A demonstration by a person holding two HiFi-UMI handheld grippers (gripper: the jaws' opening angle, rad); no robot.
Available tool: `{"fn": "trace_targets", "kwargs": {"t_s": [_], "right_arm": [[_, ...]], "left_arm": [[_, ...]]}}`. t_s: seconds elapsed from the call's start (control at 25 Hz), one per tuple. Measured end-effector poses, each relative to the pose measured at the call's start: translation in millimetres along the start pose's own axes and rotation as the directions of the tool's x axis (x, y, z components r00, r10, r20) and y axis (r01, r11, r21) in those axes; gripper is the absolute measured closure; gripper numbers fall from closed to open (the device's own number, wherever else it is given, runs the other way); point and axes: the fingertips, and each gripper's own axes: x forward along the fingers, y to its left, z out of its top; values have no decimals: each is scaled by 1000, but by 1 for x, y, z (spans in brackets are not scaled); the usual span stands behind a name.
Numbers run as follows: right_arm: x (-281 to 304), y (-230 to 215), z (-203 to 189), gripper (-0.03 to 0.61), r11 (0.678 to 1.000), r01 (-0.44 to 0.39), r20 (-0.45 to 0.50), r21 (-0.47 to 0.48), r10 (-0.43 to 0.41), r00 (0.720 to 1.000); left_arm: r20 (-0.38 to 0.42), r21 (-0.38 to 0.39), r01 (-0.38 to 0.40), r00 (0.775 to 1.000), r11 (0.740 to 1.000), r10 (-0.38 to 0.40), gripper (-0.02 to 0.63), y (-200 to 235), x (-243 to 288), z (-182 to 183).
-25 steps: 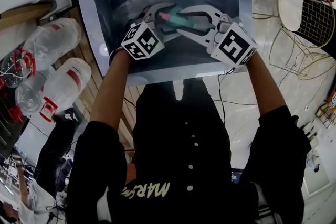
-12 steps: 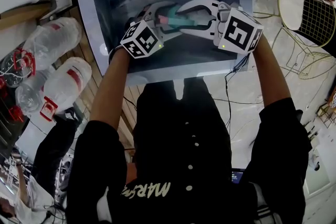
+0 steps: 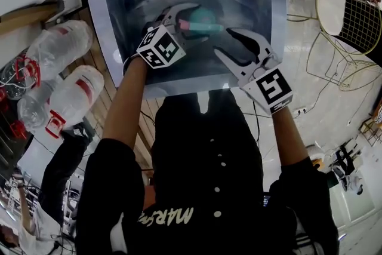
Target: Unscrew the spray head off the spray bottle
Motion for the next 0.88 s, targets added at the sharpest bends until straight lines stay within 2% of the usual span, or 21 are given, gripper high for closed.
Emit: {"fn": "trace_targets", "kwargs": {"t_s": [0.12, 0.32, 0.48, 0.88], "right_arm": [[7, 19, -2, 361, 993, 82, 7, 88, -83, 996], [26, 18, 6, 341, 967, 195, 1, 163, -198, 980], [31, 15, 10, 339, 955, 217, 10, 204, -224, 975], [32, 11, 12, 315, 954, 235, 22, 186, -243, 970]], "left_arm": [[5, -5, -3, 1000, 1000, 3, 229, 0, 1, 0], [-1, -4, -8, 1000, 1000, 8, 229, -1, 2, 0], [3, -19, -11, 1000, 1000, 11, 229, 0, 3, 1], [-10, -25, -22, 1000, 999, 22, 229, 2, 4, 2]]}}
